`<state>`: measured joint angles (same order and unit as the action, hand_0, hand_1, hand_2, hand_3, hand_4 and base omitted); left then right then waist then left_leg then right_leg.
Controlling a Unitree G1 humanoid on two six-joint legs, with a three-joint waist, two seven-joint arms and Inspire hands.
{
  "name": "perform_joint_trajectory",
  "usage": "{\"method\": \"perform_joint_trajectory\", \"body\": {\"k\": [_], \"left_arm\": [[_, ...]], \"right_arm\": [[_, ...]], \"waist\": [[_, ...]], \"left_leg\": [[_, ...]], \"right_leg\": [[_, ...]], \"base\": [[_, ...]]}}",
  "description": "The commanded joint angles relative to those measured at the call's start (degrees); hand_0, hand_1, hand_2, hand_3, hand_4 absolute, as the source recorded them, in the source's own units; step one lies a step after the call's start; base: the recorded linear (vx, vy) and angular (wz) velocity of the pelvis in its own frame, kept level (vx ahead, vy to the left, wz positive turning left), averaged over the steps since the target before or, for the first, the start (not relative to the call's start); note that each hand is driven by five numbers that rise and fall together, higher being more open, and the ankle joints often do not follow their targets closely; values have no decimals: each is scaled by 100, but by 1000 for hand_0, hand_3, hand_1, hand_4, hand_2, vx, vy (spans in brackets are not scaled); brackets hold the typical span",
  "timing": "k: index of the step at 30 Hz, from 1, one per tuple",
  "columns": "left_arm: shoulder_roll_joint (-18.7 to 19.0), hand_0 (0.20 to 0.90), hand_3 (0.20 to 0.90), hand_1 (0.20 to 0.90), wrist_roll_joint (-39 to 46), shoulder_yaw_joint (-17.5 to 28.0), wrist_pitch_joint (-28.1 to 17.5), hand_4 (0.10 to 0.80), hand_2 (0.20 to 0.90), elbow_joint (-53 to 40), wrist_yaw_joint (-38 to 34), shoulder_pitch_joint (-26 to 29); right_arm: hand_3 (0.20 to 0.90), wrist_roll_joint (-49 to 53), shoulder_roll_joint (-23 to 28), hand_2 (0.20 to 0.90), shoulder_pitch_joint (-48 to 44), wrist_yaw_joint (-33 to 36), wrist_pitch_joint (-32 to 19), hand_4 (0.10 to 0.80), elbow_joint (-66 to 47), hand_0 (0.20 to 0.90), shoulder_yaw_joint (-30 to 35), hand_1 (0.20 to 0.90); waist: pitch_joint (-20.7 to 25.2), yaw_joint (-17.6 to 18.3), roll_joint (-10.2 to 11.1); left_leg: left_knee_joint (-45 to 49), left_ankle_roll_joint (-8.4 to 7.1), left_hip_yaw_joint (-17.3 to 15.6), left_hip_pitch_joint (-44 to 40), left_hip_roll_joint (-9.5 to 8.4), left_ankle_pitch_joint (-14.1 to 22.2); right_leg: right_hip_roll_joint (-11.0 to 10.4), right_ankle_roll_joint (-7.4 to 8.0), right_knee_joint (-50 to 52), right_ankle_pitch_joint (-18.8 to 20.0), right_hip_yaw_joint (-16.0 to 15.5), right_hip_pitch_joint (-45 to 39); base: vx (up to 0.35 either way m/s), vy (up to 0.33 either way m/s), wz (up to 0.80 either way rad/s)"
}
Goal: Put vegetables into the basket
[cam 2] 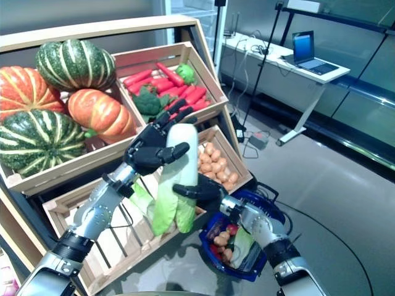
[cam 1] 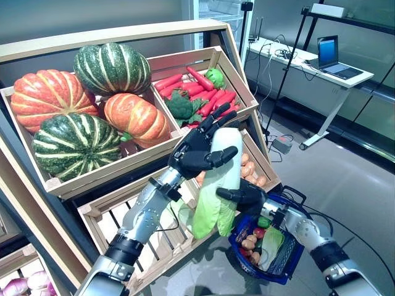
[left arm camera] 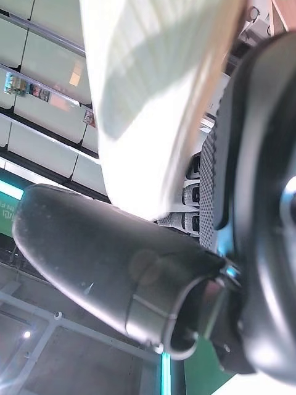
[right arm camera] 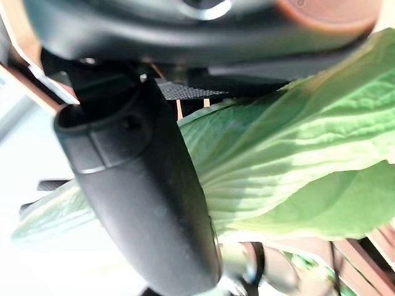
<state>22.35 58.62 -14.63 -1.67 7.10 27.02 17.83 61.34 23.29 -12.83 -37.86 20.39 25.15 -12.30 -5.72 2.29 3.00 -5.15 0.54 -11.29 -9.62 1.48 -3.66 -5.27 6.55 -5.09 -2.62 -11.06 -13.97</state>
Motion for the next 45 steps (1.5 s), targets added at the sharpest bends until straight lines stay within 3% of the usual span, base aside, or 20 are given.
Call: {"method": "perform_joint_trajectory", "body": {"k": [1, 9, 14, 20, 24, 30, 34, 40, 45], "left_arm": [[-186, 900, 900, 900, 198, 658, -705, 800, 900, 302, 356, 452], [52, 900, 900, 900, -144, 1162, -847, 800, 900, 299, 180, 84], [220, 900, 900, 900, -801, 1481, -985, 800, 900, 512, -105, -193], [395, 900, 900, 900, -1720, 1403, -1112, 800, 900, 786, -530, -394], [363, 900, 900, 900, -2180, 1239, -1094, 800, 900, 991, -803, -658], [356, 900, 900, 900, -3143, 1081, -1332, 800, 900, 1160, -1492, -948], [554, 900, 900, 900, -3660, 776, -1655, 800, 900, 1208, -2230, -714], [767, 900, 900, 900, -3437, 394, -1976, 800, 900, 1224, -3050, 165], [929, 900, 900, 900, -3757, 244, -2135, 800, 900, 1124, -3697, 623]], "right_arm": [[300, 710, 183, 300, -181, -41, -670, 400, 199, 300, 937, 300], [300, 405, 340, 300, 458, 619, -1160, 400, 461, 300, 1607, 300], [300, 90, 316, 300, 698, 1400, -1459, 400, 771, 300, 2024, 300], [300, -205, 295, 300, 742, 1991, -1715, 400, 1205, 300, 2152, 300], [300, -353, 129, 300, 686, 2741, -2331, 400, 1370, 300, 2139, 300], [300, -967, -2, 300, 625, 3504, -2765, 400, 1404, 300, 1978, 300], [300, -1064, 195, 300, 211, 4015, -2958, 400, 1726, 300, 1723, 300], [300, -712, 713, 300, -1331, 4517, -3212, 400, 2653, 300, 1598, 300], [300, -476, 985, 300, -1964, 4703, -3298, 400, 2890, 300, 1528, 300]], "waist": [[274, 33, -87], [193, 86, -87], [127, 107, -107], [47, 65, -149], [-39, -9, -213], [-175, -93, -285], [-536, -172, -365], [-1595, -231, -566], [-2100, -218, -651]], "left_leg": [[15, -71, -130, -452, 11, 982], [15, -96, -192, -444, 42, 972], [15, -113, -219, -421, 61, 955], [15, -105, -204, -406, 62, 942], [15, -95, -175, -381, 51, 927], [15, -74, -108, -350, 20, 895], [96, -68, -13, -9, -13, 812], [1006, -151, 54, 1134, -1, 875], [2030, -166, 23, 2025, 37, 1067]], "right_leg": [[251, -392, 9, -61, -81, 102], [266, -385, 9, -49, -16, 150], [286, -394, 9, -39, 16, 191], [302, -404, 9, -37, 16, 206], [310, -411, 9, -31, -5, 218], [299, -427, 9, -19, -38, 220], [280, -454, 53, 23, -47, 512], [174, -559, 569, 11, -132, 1392], [65, -620, 1525, -194, -304, 2236]], "base": [[5, -14, -8], [8, -11, -6], [16, -25, -10], [14, -19, -1], [38, -52, -1], [52, -42, 0], [-55, -37, 0], [-229, -19, 1], [-214, -33, 5]]}}
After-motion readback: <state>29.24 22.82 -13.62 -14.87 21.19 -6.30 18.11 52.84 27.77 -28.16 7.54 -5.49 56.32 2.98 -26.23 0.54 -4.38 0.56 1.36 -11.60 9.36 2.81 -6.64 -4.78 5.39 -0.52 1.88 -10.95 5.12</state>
